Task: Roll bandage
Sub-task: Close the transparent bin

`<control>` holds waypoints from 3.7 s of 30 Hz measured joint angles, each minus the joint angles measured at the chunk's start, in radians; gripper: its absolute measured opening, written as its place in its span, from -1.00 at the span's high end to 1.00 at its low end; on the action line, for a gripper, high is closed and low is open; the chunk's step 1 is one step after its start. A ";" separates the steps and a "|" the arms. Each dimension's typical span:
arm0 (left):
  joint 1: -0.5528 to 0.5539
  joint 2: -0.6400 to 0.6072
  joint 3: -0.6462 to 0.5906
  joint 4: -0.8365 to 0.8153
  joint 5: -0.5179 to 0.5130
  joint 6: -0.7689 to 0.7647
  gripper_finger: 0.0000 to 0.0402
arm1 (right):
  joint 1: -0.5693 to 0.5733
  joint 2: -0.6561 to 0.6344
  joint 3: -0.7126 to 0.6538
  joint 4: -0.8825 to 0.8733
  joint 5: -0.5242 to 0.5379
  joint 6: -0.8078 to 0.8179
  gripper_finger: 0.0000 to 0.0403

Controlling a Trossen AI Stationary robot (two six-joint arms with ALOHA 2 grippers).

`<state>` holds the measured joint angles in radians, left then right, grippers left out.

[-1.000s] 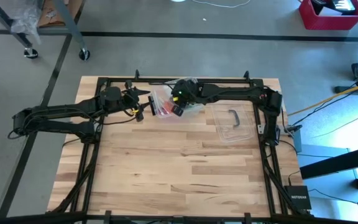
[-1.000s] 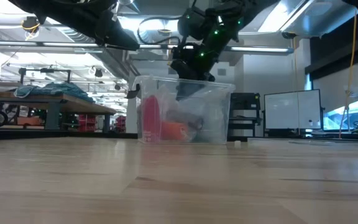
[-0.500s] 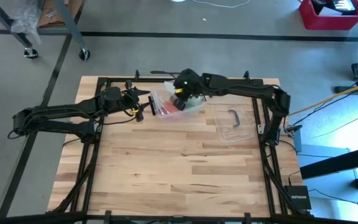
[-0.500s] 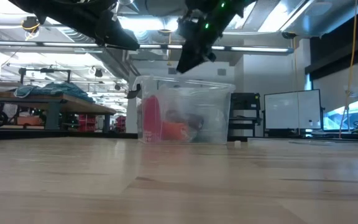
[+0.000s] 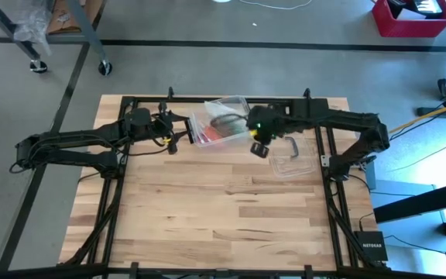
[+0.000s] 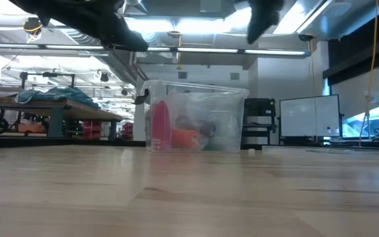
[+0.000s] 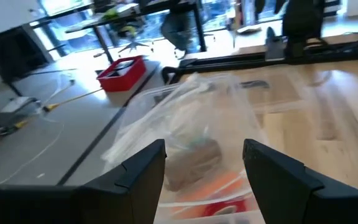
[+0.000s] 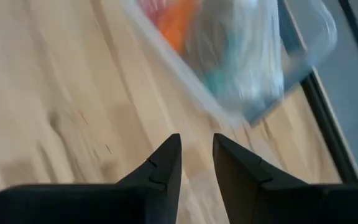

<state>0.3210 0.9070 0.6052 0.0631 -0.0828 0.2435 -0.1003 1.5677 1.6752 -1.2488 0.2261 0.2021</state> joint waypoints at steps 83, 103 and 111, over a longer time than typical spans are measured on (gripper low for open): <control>-0.027 0.000 0.000 -0.026 0.010 0.008 -0.03 | 0.085 0.001 -0.792 0.334 -0.139 0.373 0.96; -0.052 0.001 -0.001 -0.018 0.041 0.065 -0.03 | 0.348 -0.134 -0.222 -0.044 -0.273 0.429 0.99; -0.132 0.001 -0.001 0.080 0.043 0.082 -0.03 | 0.358 -0.179 -0.123 -0.022 -0.147 0.378 0.98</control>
<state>0.1889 0.9077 0.6041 0.1432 -0.0395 0.3252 0.2573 1.3884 1.5524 -1.2713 0.0795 0.5797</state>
